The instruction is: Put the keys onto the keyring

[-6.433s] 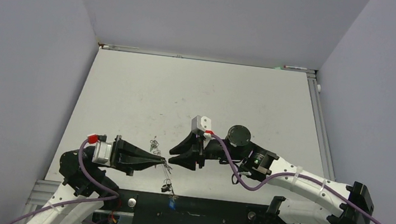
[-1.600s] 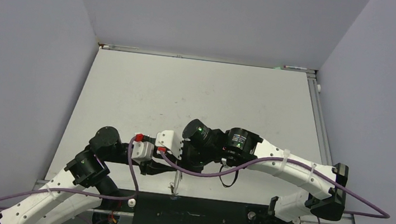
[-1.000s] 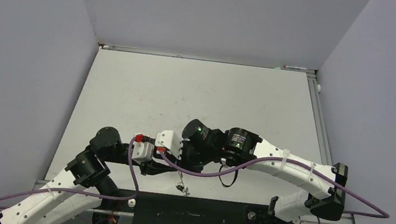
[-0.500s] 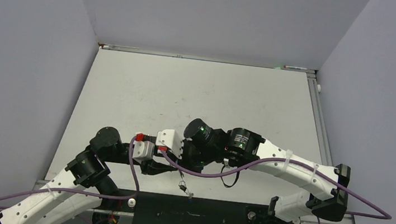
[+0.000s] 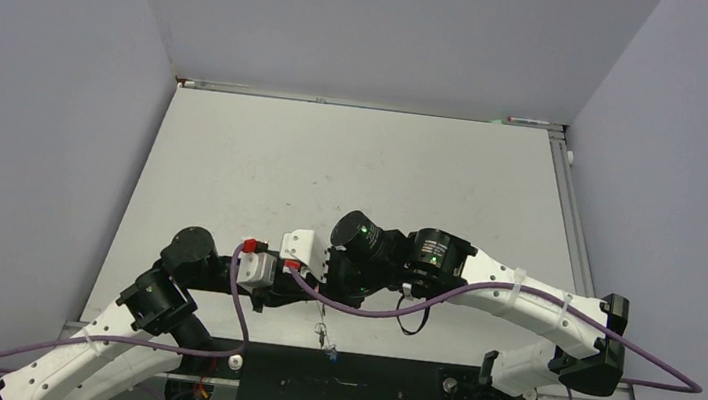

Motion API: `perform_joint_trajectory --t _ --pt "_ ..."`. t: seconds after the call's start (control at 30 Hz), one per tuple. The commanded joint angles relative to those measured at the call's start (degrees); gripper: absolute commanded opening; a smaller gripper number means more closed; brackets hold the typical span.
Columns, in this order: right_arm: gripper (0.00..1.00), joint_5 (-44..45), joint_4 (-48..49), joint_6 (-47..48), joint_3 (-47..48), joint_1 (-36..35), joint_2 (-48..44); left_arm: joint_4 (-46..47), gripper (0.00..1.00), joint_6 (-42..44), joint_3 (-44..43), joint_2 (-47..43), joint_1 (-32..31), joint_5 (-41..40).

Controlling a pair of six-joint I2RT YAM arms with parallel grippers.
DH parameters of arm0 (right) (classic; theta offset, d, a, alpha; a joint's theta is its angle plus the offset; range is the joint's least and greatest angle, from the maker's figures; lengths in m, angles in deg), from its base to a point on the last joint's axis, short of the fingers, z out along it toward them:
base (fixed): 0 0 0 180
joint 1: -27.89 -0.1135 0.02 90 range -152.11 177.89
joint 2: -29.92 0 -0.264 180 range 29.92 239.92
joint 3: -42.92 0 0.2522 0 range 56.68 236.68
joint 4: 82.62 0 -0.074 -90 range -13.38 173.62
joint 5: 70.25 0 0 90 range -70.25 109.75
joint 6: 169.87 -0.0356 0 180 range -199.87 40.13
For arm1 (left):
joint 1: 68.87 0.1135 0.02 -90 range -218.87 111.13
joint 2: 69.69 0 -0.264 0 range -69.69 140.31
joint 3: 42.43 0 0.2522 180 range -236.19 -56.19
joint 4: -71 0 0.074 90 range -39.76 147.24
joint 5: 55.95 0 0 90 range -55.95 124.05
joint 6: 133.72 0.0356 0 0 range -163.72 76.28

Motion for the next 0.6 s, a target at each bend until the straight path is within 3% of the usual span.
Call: perform_joint_trajectory --t 0.0,0.13,0.47,0.57 --pt "0.05 -1.05 4.07 0.28 1.17 -0.53 -3.23 0.51 0.09 0.41 -0.60 0.46 -0.19 -0.82" --pt "0.05 -1.59 4.37 0.37 1.22 -0.53 -3.53 0.01 0.00 0.74 -0.88 0.51 -0.12 -1.16" --pt "0.05 -2.92 7.65 0.47 0.10 -0.48 -5.78 0.30 0.00 -0.14 -1.63 -2.96 0.89 -1.68" --pt "0.24 -2.27 10.15 -0.09 -1.38 -0.53 -6.91 2.22 0.00 -1.98 -1.14 -4.72 2.60 -1.09"
